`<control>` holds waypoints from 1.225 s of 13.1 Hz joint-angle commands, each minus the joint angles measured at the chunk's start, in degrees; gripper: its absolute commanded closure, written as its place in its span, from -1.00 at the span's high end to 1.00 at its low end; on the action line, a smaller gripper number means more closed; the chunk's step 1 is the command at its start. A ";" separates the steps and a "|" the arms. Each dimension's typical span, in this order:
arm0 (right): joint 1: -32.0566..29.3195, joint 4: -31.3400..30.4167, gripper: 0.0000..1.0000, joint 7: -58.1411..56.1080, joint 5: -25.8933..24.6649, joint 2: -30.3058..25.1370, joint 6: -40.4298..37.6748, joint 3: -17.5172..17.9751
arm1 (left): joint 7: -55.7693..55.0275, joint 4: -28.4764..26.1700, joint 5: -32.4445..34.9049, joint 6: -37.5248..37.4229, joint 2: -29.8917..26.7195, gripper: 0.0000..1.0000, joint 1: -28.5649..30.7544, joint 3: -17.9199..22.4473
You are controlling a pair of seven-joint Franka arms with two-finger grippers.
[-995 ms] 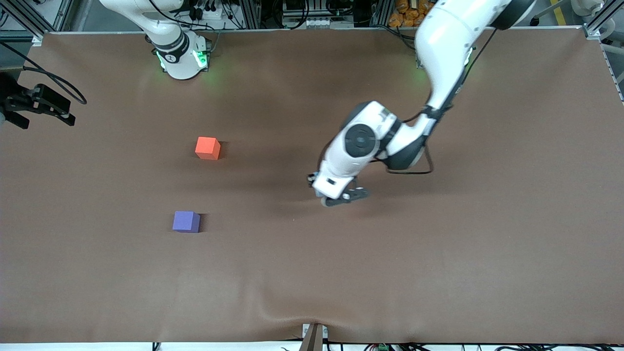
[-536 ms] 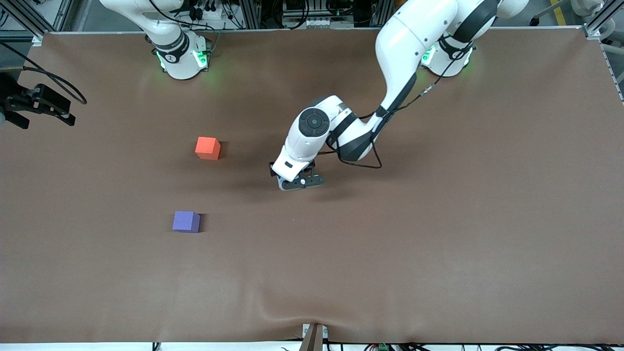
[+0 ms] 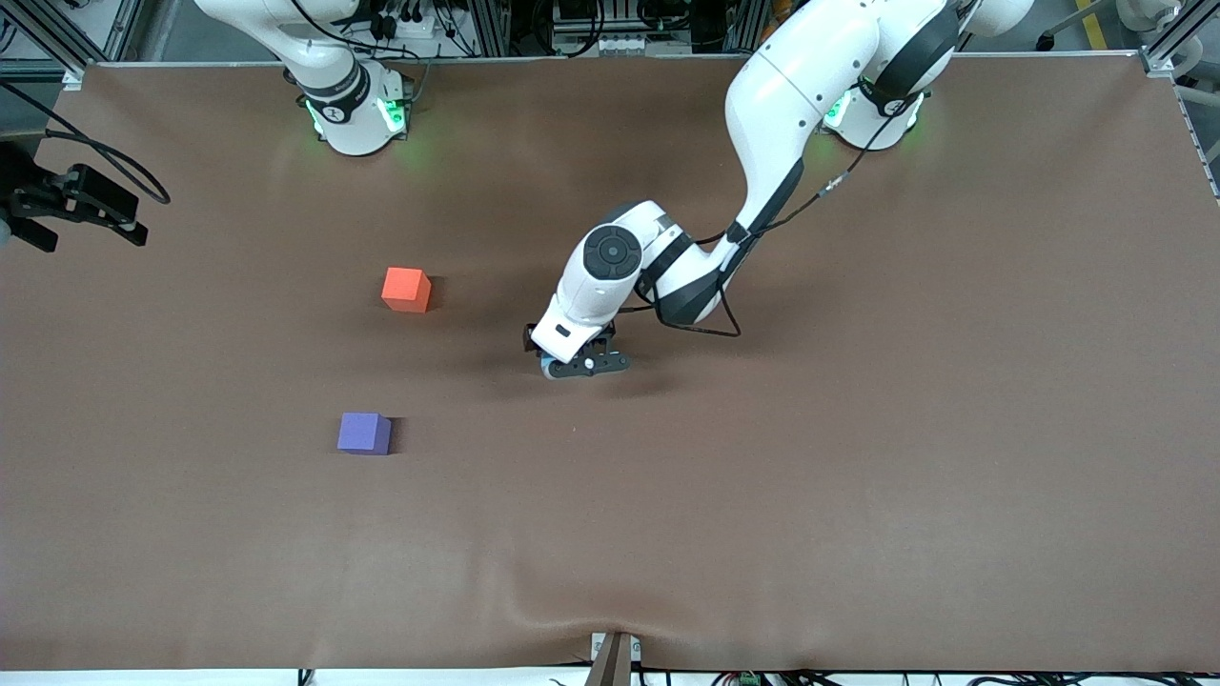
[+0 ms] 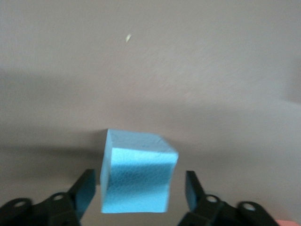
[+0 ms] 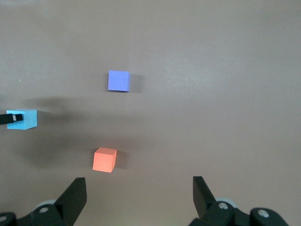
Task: Place blue block between orange and purple blocks
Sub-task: 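Carry the blue block with the left gripper toward the table middle, then release the blue block with the left gripper while the right gripper advances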
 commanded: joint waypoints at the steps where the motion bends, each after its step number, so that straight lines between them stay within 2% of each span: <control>1: -0.87 0.08 1.00 -0.60 0.36 -0.55 -0.51 0.88 | -0.54 -0.76 -0.51 -5.31 -5.80 1.00 3.03 0.47; 3: -0.78 0.08 1.00 -0.68 0.36 -0.46 -0.16 0.88 | 0.25 -1.02 -0.07 -15.40 -12.73 1.00 6.90 0.56; 6: -0.34 0.08 1.00 -0.77 0.28 0.50 -0.33 1.05 | 5.41 -1.55 -0.07 -27.46 -23.19 1.00 16.38 0.38; 9: -0.25 0.00 1.00 -0.86 0.19 0.86 -0.34 1.14 | 9.46 -1.46 -0.77 -33.80 -32.95 1.00 27.72 -0.14; 12: 0.27 -0.27 1.00 -2.61 0.19 2.60 0.10 1.23 | 24.21 -1.46 2.99 -45.21 -37.89 1.00 33.18 0.56; 13: 1.49 0.08 1.00 -2.53 -0.33 6.18 -0.16 1.40 | 27.47 -1.55 4.58 -48.73 -39.47 1.00 35.72 0.56; 16: 3.08 0.17 1.00 -2.53 0.36 10.68 2.02 1.49 | 38.02 -2.07 4.77 -54.55 -44.13 1.00 42.58 0.29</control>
